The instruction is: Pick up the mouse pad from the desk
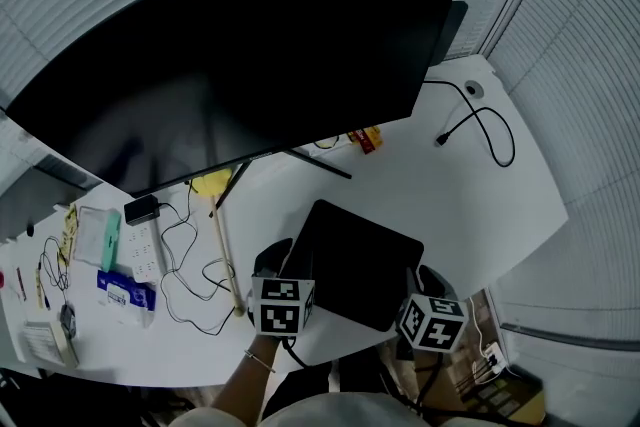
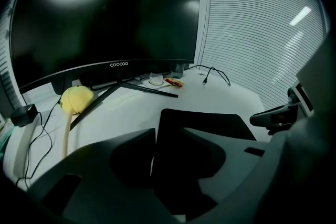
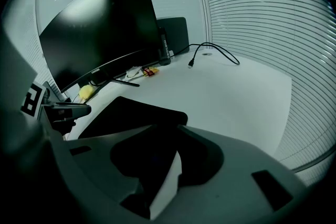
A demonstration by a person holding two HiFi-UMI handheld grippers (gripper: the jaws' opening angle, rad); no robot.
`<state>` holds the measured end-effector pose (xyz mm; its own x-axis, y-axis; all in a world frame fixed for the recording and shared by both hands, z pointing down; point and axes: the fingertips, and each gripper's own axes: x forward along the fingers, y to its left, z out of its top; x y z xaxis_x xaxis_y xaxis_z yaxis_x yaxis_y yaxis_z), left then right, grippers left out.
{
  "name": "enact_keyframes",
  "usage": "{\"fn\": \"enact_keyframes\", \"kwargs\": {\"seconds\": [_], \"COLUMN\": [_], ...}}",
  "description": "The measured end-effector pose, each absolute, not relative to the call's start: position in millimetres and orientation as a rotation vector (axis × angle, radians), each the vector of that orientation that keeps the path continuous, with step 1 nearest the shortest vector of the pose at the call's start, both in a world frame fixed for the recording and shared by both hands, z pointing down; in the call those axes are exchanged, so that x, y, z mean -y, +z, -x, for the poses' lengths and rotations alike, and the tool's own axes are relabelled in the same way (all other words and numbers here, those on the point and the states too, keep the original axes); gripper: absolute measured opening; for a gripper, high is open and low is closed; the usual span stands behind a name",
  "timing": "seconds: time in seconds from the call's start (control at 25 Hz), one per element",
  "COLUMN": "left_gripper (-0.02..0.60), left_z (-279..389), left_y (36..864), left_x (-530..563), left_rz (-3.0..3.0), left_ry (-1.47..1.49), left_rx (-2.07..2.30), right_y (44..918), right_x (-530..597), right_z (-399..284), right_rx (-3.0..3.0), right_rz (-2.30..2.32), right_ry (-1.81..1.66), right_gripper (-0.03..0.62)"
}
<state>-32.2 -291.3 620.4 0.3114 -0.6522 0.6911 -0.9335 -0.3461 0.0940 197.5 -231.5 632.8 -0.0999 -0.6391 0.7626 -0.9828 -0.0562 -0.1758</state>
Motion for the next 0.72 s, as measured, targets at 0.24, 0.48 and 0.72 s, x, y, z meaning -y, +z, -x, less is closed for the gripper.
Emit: {"fn": "enact_keyframes", "kwargs": {"seconds": [0.24, 0.48, 0.72], "left_gripper": [0.141, 0.141, 0.141], "left_z": [31, 29, 29], "left_y": [633, 643, 652], "left_x": [298, 303, 309], "left_rz": [-2.075, -2.054, -2.052], "left_ry": [0.799, 0.822, 0.862], "left_rx": [1.361, 1.323, 1.307], "right_y": [644, 652, 656], "right_x": [237, 240, 245], "right_z": [-199, -202, -203], "right_rx": [1.744, 1.719, 1.704], "right_rz": [-1.706, -1.707, -1.704], "right_ry": [1.005, 1.018, 1.017], "right_gripper": [0.121, 0.123, 0.14]}}
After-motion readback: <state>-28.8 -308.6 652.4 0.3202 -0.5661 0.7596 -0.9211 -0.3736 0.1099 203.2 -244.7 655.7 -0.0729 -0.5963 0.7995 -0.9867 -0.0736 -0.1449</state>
